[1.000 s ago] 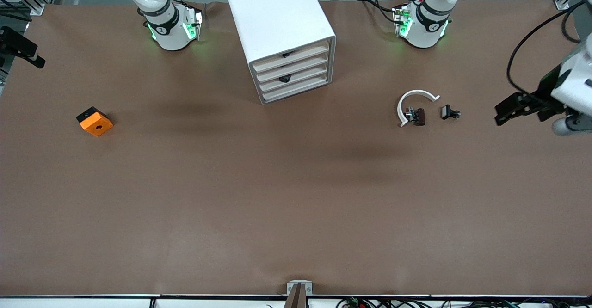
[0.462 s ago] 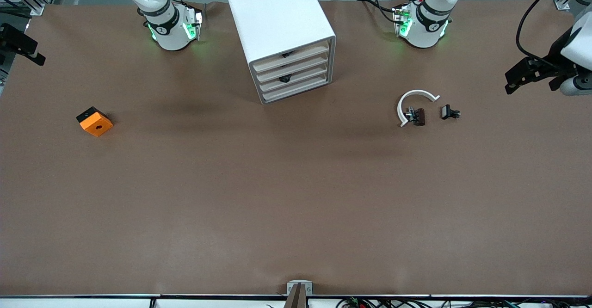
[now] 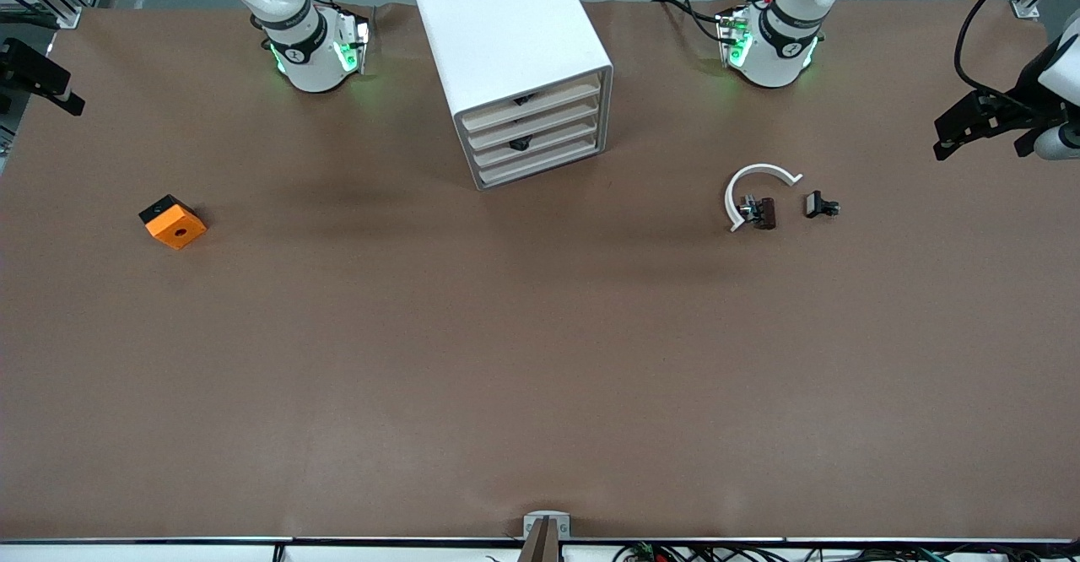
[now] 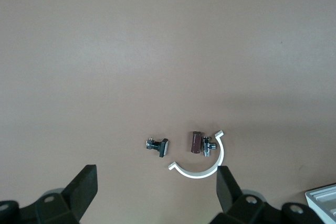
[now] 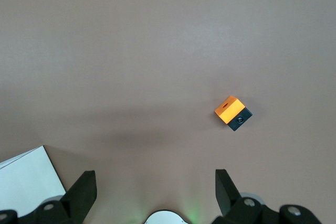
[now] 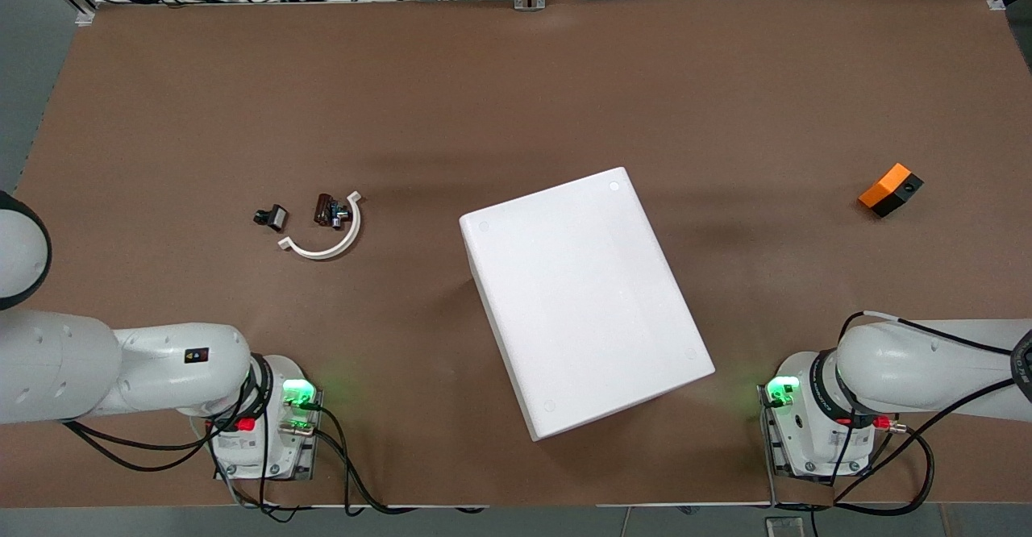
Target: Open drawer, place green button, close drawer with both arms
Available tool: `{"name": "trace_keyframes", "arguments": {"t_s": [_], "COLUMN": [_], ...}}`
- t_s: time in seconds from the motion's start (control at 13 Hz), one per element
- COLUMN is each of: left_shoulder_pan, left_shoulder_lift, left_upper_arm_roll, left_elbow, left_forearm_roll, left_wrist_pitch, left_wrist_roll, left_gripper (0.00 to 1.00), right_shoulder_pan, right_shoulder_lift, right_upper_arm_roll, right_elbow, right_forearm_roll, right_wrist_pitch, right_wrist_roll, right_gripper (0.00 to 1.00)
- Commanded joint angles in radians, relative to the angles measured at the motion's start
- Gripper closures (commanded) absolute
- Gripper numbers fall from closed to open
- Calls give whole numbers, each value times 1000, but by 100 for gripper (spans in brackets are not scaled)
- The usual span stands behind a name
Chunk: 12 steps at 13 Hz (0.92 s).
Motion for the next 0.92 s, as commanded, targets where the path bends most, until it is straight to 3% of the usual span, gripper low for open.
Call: {"name": "trace_keyframes", "arguments": {"t_s": [0.0,0.85], "left_shoulder_pan": [-5,-14], "left_shoulder_lift": [-6,15], "left_upper_arm_roll": [6,-3], "left_elbow": [7,53], "left_forearm_roll": [-14,-14], "left_wrist_pitch": [-4,-69], "left_wrist_roll": [23,31], "left_gripper": [0,0], "right_shoulder_pan": [-6,8], "right_shoulder_lift": [-26,-26], "right_upper_arm_roll": [12,8], "right_elbow": [-22,-17], "right_forearm_roll": [4,4], "right_wrist_pitch": [2,-11], "right_wrist_roll": [6,-43], "right_gripper": [0,0]}}
